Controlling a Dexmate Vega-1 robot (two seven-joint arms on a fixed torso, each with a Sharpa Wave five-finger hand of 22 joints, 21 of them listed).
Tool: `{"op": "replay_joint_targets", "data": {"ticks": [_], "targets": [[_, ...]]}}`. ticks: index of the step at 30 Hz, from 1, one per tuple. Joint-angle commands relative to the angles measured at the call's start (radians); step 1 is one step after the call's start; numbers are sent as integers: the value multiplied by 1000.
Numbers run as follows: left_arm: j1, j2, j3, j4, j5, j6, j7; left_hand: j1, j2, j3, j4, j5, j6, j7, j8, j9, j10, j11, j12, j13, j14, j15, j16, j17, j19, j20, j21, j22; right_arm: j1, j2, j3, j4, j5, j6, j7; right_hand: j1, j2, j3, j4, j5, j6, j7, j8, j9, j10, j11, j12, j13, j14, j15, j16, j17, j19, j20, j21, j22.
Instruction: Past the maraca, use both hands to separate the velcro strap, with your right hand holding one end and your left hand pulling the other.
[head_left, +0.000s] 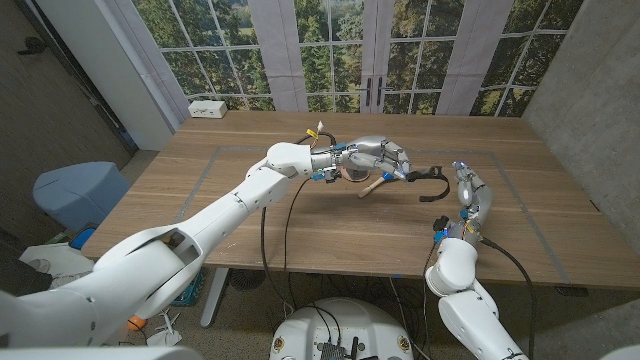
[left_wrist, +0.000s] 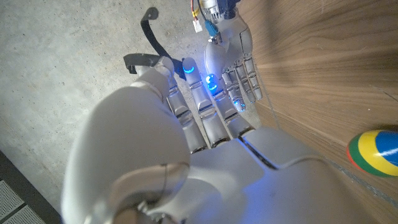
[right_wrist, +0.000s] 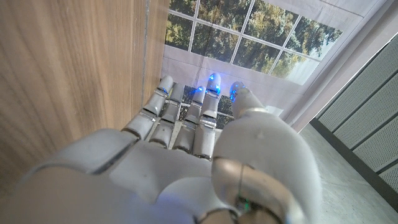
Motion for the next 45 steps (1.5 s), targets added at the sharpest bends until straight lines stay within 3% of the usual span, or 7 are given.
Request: {"op": "replay_joint_targets", "data": {"ticks": [1,14,22,33,45], "targets": [[41,53,-17,-73,61,-10,126,0,-5,-4,4,8,0,-5,-1,0,72,-61,0,59,11,-157,-7,6,-4,5,9,-1,-15,-84,11,-27,54,-18,112,-44,-1,-15,11,16,-55,14,-21,2,-31,22,-19,-10,-9,-47,-7,4,-18,5,7,1],[105,140,-39,-209,209,-3,349,-1,-5,-3,4,12,-6,-3,-6,-2,72,-63,-6,59,14,-157,-15,8,-9,7,21,-6,-27,-169,32,-28,129,-10,235,-127,16,-35,35,34,-142,43,-37,-2,-78,78,-54,-33,-19,-7,-29,0,-60,10,2,-2],[149,195,-54,-302,300,35,473,-2,-6,-2,4,14,-6,1,-8,-1,73,-63,-9,60,15,-157,-21,9,-9,8,30,-9,-29,-210,38,-18,176,7,307,-163,28,-40,45,43,-175,59,-40,-4,-98,96,-69,-46,-28,4,-44,-6,-80,10,-2,-3],[194,268,-68,-443,423,161,604,-3,-8,-2,4,18,-6,7,-10,-1,76,-63,-12,62,19,-157,-27,9,-11,8,40,-14,-27,-237,40,0,203,37,360,-205,36,-48,52,53,-217,65,-41,-8,-126,117,-86,-63,-47,23,-71,-23,-101,3,-8,-6],[214,333,-69,-560,499,324,653,-5,-9,-1,3,26,-9,18,-14,1,79,-62,-18,62,24,-157,-32,11,-15,12,50,-20,-23,-248,39,11,213,55,385,-231,39,-52,56,57,-237,70,-39,-10,-133,123,-92,-75,-61,31,-89,-34,-107,12,-10,-8]]}}
